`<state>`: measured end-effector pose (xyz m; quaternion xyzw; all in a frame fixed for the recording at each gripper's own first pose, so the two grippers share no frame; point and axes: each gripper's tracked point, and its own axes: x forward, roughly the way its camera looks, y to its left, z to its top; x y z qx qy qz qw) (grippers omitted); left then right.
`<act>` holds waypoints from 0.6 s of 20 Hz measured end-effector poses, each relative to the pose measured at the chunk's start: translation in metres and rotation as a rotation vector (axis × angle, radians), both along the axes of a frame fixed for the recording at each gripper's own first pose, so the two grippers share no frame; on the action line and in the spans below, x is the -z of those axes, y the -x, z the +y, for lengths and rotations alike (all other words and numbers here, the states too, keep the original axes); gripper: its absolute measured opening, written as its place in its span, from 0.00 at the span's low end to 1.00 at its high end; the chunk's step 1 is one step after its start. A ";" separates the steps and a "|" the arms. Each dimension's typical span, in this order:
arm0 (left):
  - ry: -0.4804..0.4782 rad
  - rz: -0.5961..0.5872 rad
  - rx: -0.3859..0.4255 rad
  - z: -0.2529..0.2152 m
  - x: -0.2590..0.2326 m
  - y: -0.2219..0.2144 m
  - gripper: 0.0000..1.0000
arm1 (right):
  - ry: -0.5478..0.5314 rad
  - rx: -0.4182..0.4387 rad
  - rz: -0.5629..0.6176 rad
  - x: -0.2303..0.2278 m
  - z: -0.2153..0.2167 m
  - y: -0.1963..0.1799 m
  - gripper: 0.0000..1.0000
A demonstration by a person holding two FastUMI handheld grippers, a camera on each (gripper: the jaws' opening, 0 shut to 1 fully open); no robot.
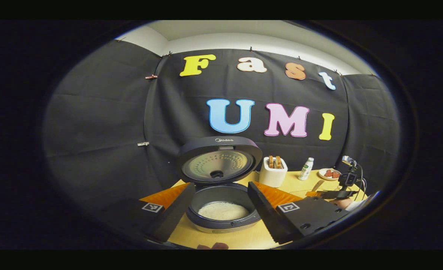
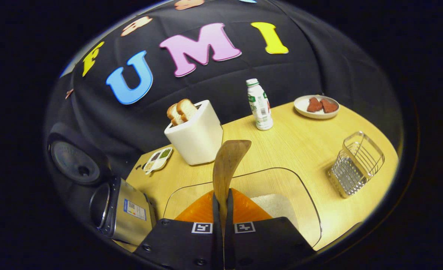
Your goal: Close the left gripper, press the button to open the rice cooker; take a wooden spoon from the chopstick holder with the right hand, scoop a spoonful of rice and pour it into the rice cooker, then put the wooden spoon back into the chopstick holder.
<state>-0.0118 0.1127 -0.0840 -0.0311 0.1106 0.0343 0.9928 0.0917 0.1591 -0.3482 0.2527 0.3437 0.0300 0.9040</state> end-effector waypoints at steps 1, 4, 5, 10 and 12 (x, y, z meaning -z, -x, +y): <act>-0.002 -0.004 -0.001 0.000 -0.002 0.001 0.93 | -0.039 0.024 0.012 0.000 -0.004 0.001 0.06; -0.002 -0.013 -0.004 -0.002 -0.005 0.002 0.93 | -0.126 0.082 0.035 -0.003 -0.017 0.002 0.06; 0.001 -0.014 -0.005 -0.003 -0.005 0.001 0.93 | -0.152 0.101 0.037 -0.006 -0.023 0.002 0.06; 0.015 -0.028 -0.015 -0.005 -0.007 0.008 0.93 | -0.348 0.218 0.039 -0.030 -0.049 -0.004 0.06; 0.020 -0.032 -0.019 -0.007 -0.009 0.010 0.95 | -0.411 0.264 0.042 -0.041 -0.060 -0.003 0.06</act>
